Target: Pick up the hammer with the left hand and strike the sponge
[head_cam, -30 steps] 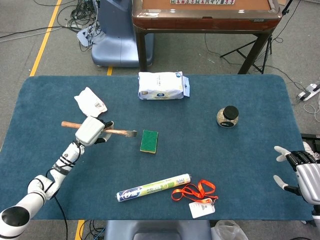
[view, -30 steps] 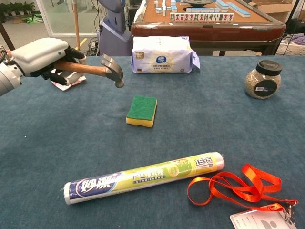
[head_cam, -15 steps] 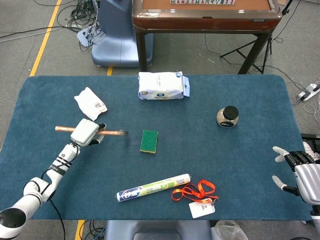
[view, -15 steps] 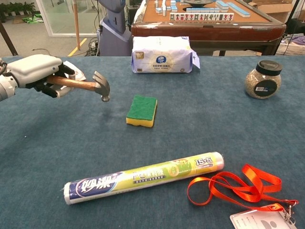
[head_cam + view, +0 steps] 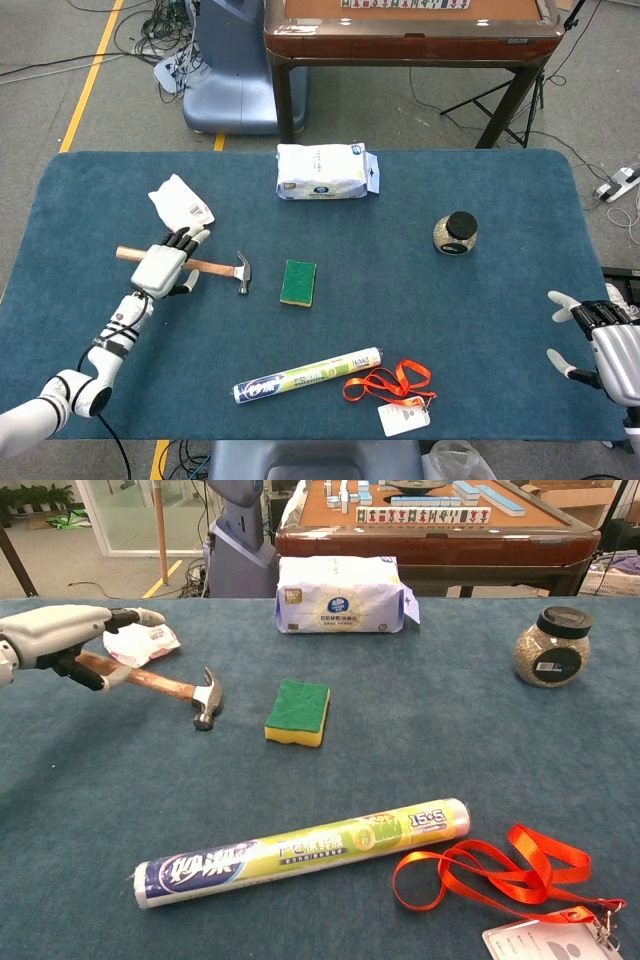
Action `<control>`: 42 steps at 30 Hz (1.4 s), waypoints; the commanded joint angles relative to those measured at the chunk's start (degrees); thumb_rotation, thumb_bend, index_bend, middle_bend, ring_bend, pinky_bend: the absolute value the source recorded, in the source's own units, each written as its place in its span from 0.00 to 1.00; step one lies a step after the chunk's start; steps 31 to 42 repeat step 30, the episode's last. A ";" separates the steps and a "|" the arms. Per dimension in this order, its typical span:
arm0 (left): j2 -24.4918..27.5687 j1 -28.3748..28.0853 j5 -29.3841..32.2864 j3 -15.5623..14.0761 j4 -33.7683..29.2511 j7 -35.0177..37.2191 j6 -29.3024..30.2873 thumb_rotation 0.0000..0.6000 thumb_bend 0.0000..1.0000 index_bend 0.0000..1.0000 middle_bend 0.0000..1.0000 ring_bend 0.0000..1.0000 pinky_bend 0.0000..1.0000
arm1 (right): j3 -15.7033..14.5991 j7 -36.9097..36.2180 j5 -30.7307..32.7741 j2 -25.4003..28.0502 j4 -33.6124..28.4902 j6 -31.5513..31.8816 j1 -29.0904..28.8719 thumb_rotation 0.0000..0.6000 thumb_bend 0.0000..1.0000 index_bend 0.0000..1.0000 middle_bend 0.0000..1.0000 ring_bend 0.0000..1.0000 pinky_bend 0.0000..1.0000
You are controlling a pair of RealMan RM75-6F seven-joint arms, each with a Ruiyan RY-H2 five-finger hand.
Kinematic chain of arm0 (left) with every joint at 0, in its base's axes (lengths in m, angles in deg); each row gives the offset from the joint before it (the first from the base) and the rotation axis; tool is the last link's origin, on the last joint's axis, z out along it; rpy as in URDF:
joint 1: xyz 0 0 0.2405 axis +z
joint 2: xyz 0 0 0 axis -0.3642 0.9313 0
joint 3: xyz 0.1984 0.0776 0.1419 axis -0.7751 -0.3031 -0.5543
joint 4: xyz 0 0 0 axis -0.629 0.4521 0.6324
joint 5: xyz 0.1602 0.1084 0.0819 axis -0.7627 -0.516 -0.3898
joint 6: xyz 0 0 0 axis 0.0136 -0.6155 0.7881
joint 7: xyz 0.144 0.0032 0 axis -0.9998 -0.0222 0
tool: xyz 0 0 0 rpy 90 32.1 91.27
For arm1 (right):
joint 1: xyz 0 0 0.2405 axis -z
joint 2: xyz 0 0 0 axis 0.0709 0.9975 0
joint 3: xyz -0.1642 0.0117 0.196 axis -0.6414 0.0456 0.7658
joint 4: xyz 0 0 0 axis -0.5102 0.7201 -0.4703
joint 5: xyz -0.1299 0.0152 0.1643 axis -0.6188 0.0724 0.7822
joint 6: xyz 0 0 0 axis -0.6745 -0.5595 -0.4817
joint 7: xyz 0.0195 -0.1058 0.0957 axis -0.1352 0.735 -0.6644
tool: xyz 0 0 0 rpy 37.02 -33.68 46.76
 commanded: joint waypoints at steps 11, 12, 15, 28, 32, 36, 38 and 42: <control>15.61 16.12 14.49 1.41 -31.24 -18.91 16.09 1.00 0.45 0.10 0.06 0.06 0.11 | -0.27 -1.25 -1.04 -1.32 1.95 -3.33 -2.32 1.00 0.22 0.22 0.41 0.27 0.26; 16.01 17.03 14.17 1.13 -32.22 -19.23 17.48 1.00 0.45 0.11 0.06 0.06 0.11 | -0.27 -1.30 -1.24 -1.44 2.05 -3.36 -2.46 1.00 0.22 0.22 0.41 0.27 0.26; 17.34 20.11 12.61 0.11 -35.44 -19.78 22.01 1.00 0.45 0.13 0.06 0.06 0.11 | -0.32 -1.55 -1.87 -1.76 2.33 -3.60 -2.93 1.00 0.22 0.23 0.41 0.27 0.26; 18.93 29.24 4.61 -5.03 -44.27 -24.12 33.09 1.00 0.44 0.15 0.06 0.07 0.11 | -0.96 -1.56 -3.42 -2.61 2.67 -4.02 -3.91 1.00 0.22 0.26 0.43 0.27 0.26; 18.94 29.58 3.53 -5.25 -44.84 -24.38 33.30 1.00 0.44 0.16 0.06 0.07 0.11 | -0.95 -1.35 -3.39 -2.60 2.49 -3.83 -3.87 1.00 0.22 0.27 0.44 0.27 0.26; 18.94 29.58 3.53 -5.25 -44.84 -24.38 33.30 1.00 0.44 0.16 0.06 0.07 0.11 | -0.95 -1.35 -3.39 -2.60 2.49 -3.83 -3.87 1.00 0.22 0.27 0.44 0.27 0.26; 18.94 29.58 3.53 -5.25 -44.84 -24.38 33.30 1.00 0.44 0.16 0.06 0.07 0.11 | -0.95 -1.35 -3.39 -2.60 2.49 -3.83 -3.87 1.00 0.22 0.27 0.44 0.27 0.26; 18.94 29.58 3.53 -5.25 -44.84 -24.38 33.30 1.00 0.44 0.16 0.06 0.07 0.11 | -0.95 -1.35 -3.39 -2.60 2.49 -3.83 -3.87 1.00 0.22 0.27 0.44 0.27 0.26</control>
